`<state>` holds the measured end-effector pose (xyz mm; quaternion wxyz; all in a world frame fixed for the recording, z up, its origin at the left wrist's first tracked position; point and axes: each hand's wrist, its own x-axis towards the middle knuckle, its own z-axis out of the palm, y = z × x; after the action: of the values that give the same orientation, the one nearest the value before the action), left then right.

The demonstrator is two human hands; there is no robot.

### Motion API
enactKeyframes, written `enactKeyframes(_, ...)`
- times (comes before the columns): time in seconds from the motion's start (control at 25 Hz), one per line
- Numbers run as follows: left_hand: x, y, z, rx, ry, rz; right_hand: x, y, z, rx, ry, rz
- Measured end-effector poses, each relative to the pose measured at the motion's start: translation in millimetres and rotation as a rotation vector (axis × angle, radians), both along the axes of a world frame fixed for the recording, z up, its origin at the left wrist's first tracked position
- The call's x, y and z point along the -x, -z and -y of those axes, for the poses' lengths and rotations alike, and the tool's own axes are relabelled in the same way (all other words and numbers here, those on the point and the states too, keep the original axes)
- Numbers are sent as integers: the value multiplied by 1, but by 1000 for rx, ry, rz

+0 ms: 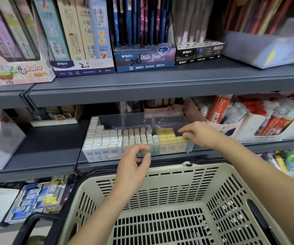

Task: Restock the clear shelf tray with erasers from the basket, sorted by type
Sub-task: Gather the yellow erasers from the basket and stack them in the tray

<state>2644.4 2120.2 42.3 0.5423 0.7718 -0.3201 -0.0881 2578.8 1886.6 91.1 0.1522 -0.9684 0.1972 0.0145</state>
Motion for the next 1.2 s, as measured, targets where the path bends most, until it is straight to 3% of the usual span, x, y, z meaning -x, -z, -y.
enactKeyframes(0.16,26,20,-10,-55,163,-86,44,0,-36,-102,59,420)
enactKeyframes(0.28,43,50,-15,-235,316,-204,79,26,-70,-210,44,543)
enactKeyframes(0.36,50,75,-19,-425,397,-300,91,60,-89,-274,-9,386)
enactKeyframes(0.52,66,124,-39,-872,584,-351,109,145,-126,-236,-274,-345)
enactKeyframes(0.64,78,149,-55,-1061,735,-306,123,190,-144,-275,-335,-605)
enactKeyframes(0.76,86,162,-62,-1132,750,-310,137,211,-148,-273,-338,-697)
enactKeyframes(0.96,86,168,-60,-1230,774,-186,144,217,-150,-270,-300,-658)
enactKeyframes(1.08,77,164,-60,-1106,713,-334,141,213,-146,-405,-226,-667)
enactKeyframes(1.2,68,155,-59,-885,513,-680,131,202,-138,-541,-118,-596)
